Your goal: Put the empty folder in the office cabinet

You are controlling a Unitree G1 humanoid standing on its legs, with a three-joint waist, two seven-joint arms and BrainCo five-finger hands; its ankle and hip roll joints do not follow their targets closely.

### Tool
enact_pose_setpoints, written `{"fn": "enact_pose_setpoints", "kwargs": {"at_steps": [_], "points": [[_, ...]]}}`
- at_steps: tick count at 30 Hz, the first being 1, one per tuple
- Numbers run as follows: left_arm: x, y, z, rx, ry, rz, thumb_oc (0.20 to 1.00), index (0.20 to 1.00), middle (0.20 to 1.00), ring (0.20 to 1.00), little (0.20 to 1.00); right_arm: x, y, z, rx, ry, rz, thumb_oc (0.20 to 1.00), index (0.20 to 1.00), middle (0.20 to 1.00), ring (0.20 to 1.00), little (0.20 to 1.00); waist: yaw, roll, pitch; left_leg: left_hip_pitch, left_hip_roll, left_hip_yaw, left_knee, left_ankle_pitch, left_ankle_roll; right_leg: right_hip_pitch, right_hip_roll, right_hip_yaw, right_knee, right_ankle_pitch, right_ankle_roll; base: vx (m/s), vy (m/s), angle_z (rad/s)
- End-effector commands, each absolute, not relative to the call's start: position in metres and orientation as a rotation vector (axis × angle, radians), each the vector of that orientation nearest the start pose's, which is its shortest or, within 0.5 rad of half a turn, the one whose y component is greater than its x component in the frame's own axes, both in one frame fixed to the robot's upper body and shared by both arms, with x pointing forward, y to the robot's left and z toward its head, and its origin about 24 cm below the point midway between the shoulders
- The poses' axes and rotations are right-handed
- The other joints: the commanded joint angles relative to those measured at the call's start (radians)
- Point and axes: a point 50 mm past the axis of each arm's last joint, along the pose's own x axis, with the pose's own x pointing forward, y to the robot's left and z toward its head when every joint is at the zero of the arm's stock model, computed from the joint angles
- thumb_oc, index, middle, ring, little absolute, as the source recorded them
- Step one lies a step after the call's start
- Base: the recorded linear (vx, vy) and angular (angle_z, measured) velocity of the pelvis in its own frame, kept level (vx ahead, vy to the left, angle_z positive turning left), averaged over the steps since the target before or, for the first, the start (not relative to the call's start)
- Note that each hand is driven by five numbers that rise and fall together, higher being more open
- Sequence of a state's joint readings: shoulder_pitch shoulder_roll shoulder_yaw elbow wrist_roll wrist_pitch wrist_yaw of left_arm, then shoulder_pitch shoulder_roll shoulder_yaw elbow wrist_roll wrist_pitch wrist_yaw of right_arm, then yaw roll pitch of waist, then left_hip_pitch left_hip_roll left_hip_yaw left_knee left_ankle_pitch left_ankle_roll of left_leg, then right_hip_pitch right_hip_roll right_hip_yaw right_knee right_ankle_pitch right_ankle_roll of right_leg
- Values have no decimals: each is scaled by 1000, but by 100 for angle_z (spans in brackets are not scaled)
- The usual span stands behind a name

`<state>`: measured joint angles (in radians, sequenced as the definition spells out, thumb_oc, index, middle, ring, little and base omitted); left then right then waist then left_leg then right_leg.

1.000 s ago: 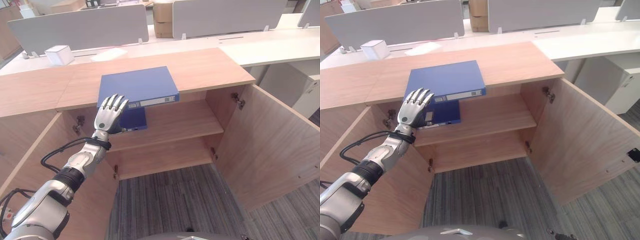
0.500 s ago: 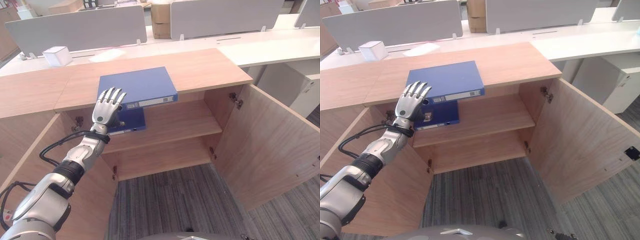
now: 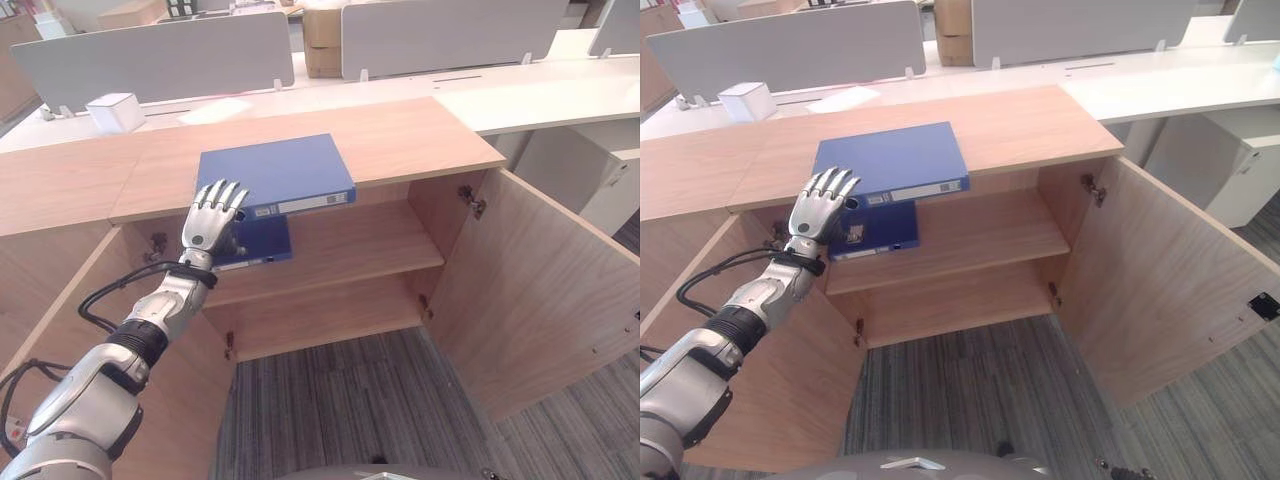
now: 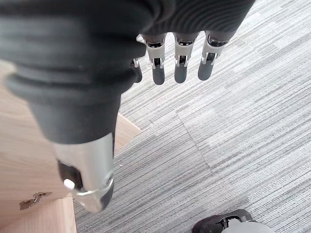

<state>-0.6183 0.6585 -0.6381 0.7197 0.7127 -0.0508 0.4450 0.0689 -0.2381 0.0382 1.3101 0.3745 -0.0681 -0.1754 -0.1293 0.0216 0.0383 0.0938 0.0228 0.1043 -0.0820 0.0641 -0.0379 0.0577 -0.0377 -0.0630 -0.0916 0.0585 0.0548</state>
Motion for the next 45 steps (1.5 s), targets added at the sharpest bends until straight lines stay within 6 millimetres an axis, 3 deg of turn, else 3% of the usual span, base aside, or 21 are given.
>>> {"fn": "enact_pose_setpoints", "kwargs": {"at_steps": [1,45], "points": [[372,242,132,1684,-298,144,1000,1000,1000,1000,1000,44,-268,-160,-67,1263,-587,1000,1000,1000,1000,1000,-21,-29,-13,37,66,-1,-5,-135,-71,20,-70,-31,4,-54,109,0,0,0],[381,251,138,1714,-234,175,1000,1000,1000,1000,1000,37,-274,-159,-49,1255,-637,1000,1000,1000,1000,1000,-51,-38,-5,12,69,25,-5,-129,-76,-18,-65,-9,4,-38,117,1,1,-1]]}}
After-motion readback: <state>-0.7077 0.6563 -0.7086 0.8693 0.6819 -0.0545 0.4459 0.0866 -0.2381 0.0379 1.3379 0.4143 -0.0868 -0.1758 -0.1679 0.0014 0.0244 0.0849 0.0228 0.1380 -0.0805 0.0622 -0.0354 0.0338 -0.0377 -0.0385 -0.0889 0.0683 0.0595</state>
